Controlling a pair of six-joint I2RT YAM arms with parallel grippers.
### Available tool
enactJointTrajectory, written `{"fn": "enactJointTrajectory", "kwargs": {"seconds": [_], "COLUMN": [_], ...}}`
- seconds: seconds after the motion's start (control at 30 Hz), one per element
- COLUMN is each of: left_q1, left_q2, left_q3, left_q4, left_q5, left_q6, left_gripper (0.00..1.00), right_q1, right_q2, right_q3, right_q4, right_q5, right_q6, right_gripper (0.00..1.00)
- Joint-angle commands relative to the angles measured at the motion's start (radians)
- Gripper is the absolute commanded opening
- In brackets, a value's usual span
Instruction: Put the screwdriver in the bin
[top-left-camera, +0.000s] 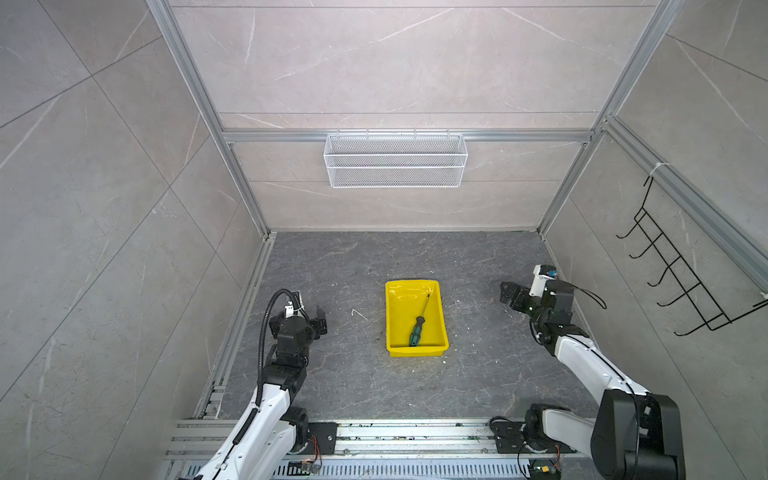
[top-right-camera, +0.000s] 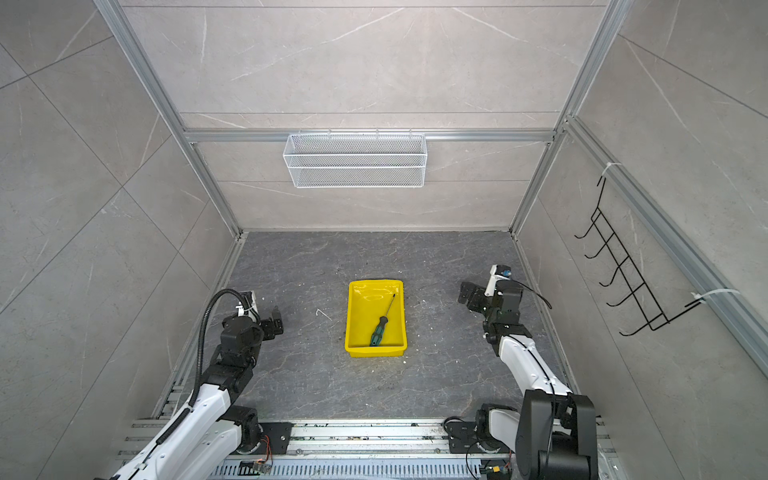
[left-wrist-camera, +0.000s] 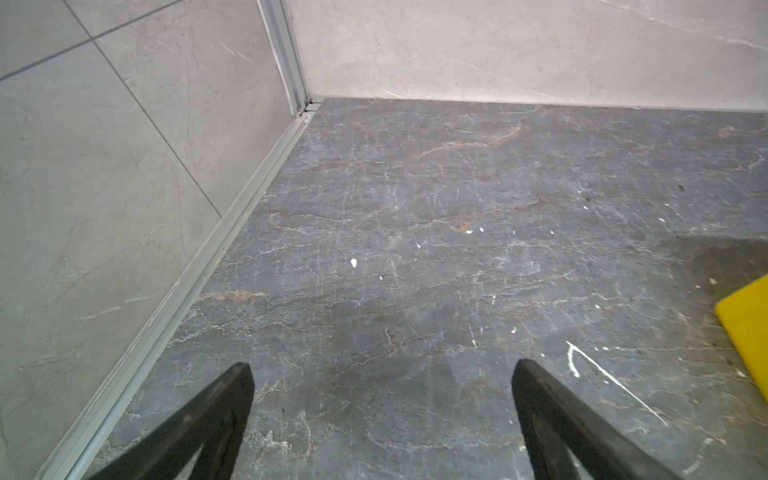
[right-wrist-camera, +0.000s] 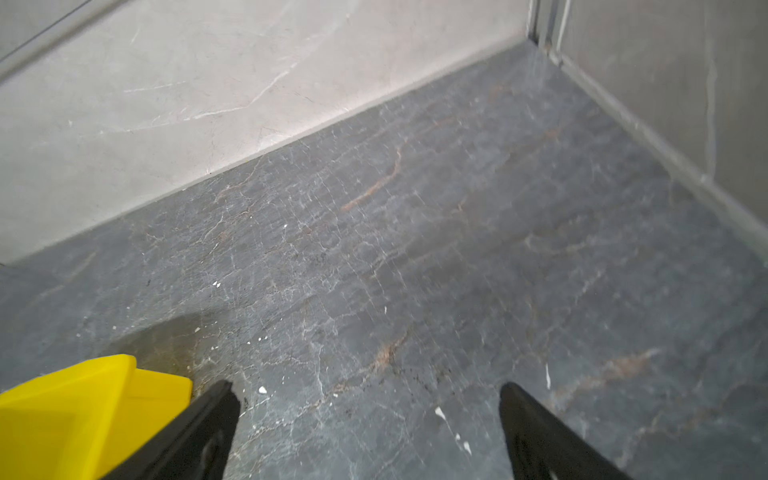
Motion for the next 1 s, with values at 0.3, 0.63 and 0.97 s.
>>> {"fn": "enactJointTrajectory", "kwargs": {"seconds": [0.3,0.63,0.97], "left_q1": [0.083,0.096,0.096], "left_q2": [0.286,0.381,0.521], "left_q3": [-0.046,-0.074,-0.033], "left_q4": [0.435,0.587,0.686], "left_q5": [0.047,0.076,0.126], "left_q6": [0.04,0.071,0.1], "left_gripper": [1.0,1.0,1.0], "right_q1": [0.085,0.088,0.096], "right_q2": [0.117,0.166,0.292], "right_q3": [-0.067,-0.127,-0.13], "right_q4": [0.246,0.369,0.492], "right_q5": [0.193,0.208,0.12], "right_q6": [-0.136,-0.146,-0.199], "right_gripper": [1.0,1.0,1.0]}}
